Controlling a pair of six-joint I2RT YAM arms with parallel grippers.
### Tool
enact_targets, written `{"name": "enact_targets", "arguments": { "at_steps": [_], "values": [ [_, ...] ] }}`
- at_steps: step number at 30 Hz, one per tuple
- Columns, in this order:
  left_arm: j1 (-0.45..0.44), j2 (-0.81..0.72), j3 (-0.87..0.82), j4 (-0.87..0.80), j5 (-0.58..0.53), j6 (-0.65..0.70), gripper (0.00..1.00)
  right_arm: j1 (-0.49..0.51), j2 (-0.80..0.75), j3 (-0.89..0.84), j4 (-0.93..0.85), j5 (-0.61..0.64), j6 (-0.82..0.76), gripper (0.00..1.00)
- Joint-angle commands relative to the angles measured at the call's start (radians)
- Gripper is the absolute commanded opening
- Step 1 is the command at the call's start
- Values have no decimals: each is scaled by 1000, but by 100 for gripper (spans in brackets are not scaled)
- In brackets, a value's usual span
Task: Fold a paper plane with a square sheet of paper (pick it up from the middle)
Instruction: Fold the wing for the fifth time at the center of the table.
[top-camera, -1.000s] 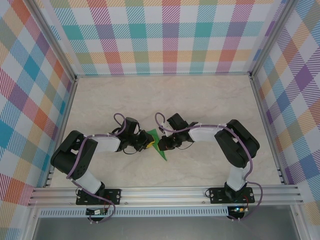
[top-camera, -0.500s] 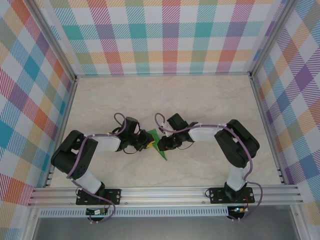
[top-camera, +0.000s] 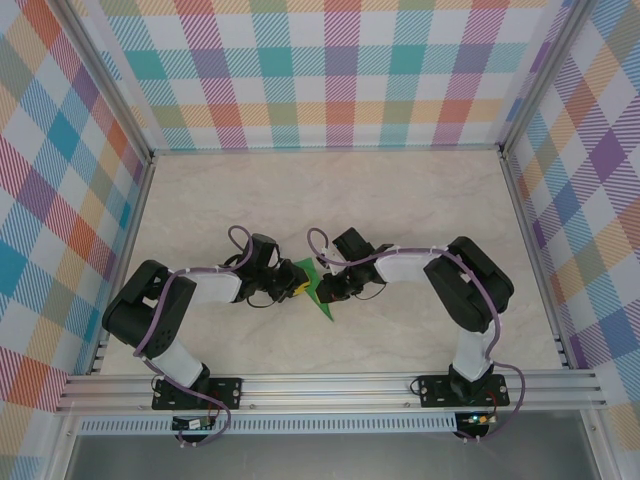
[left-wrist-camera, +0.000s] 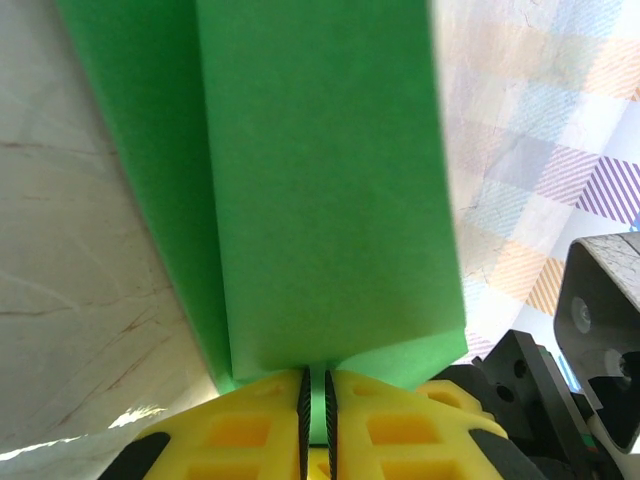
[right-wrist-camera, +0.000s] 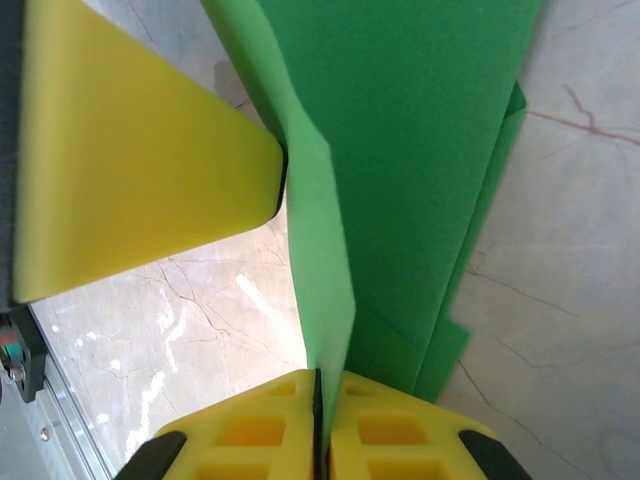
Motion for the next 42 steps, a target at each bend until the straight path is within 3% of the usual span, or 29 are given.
{"name": "enact_targets", "arguments": {
  "at_steps": [1, 18, 42],
  "values": [
    [-11, -26, -4, -10, 22, 15, 14, -2, 32, 21, -15, -9, 1, 8],
    [-45, -16, -10, 48, 48, 23, 15, -7, 56, 33, -35, -18, 11, 7],
    [-50, 34, 38, -88, -56, 82, 12, -9, 46, 38, -49, -28, 4, 8]
  ]
}}
